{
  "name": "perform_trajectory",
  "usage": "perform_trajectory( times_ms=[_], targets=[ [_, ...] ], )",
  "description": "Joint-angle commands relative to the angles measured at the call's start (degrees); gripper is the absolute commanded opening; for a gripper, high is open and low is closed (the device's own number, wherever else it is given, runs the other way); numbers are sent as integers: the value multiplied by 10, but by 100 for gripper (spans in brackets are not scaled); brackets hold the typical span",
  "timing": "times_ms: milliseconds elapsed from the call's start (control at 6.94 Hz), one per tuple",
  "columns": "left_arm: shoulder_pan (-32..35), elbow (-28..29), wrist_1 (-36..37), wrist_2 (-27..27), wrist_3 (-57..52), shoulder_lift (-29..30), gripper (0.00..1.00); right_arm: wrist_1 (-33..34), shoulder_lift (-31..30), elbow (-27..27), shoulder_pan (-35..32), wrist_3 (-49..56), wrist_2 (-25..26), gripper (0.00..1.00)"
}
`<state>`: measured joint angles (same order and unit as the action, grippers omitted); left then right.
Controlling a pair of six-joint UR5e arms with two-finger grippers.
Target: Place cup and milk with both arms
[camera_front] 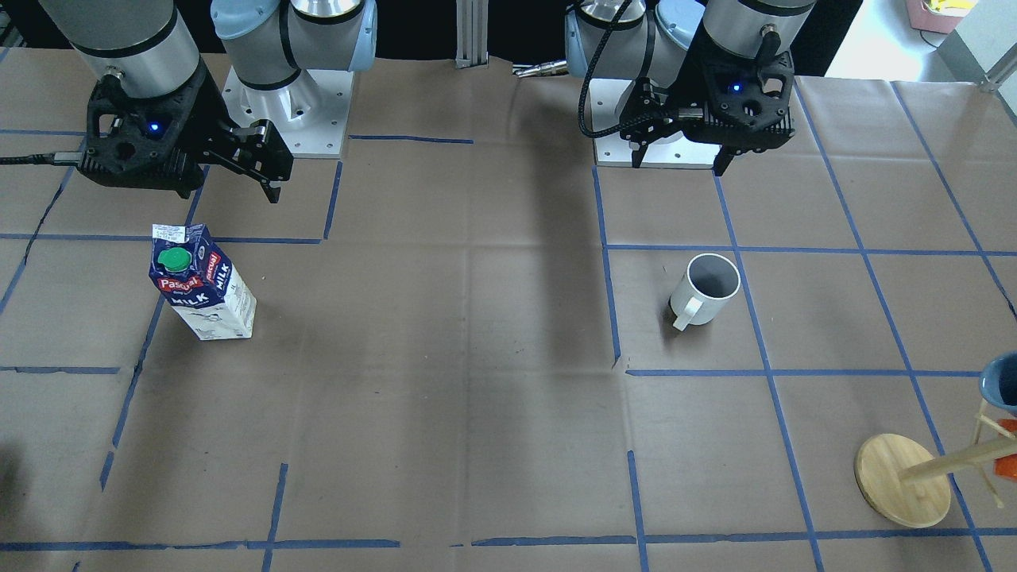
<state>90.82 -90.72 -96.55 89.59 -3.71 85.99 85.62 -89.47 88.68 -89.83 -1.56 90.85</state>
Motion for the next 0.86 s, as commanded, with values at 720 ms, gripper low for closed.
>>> perform_trajectory(
  times_ms=[720],
  targets=[
    [-143,-194,188,28,-152,0,100,3,0,4,28,33,-3,100]
  ],
)
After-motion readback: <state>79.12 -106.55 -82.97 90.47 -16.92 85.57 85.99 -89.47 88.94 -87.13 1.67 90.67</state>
